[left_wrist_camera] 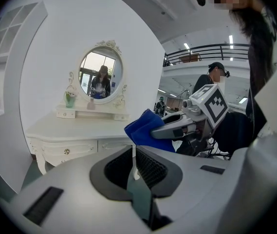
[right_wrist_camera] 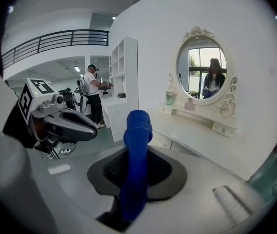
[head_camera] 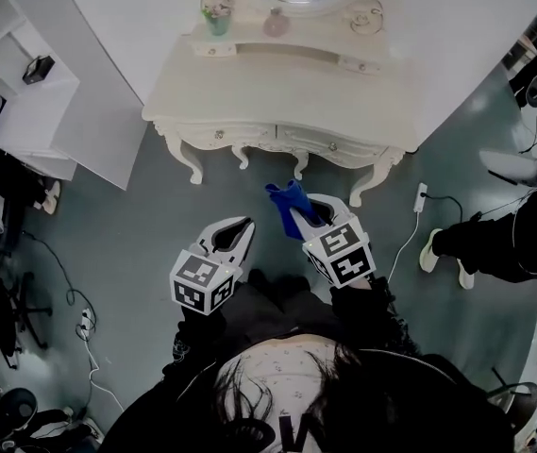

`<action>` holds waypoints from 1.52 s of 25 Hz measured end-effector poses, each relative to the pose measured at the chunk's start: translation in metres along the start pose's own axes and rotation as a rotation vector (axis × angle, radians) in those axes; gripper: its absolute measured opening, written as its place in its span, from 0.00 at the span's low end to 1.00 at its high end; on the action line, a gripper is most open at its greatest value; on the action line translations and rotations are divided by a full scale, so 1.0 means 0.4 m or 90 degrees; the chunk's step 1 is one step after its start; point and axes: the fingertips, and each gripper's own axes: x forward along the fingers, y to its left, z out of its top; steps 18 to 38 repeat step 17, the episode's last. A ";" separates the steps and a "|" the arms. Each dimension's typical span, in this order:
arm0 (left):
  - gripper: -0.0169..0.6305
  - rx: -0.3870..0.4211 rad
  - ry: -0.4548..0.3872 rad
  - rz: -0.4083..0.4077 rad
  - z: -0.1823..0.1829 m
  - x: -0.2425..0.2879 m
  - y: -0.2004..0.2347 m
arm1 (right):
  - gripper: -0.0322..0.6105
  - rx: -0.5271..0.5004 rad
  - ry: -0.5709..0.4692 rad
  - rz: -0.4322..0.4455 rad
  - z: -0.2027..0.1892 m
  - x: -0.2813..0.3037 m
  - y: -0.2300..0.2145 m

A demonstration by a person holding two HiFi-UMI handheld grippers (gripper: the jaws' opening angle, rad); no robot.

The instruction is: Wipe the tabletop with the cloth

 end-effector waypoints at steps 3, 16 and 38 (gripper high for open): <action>0.03 0.005 0.002 -0.006 0.001 0.011 -0.012 | 0.17 0.002 -0.001 0.003 -0.006 -0.011 0.002; 0.03 0.015 0.004 -0.026 0.018 0.036 0.009 | 0.17 0.024 -0.009 0.003 0.005 -0.005 0.003; 0.03 0.015 0.004 -0.028 0.018 0.037 0.011 | 0.17 0.024 -0.009 0.002 0.006 -0.004 0.003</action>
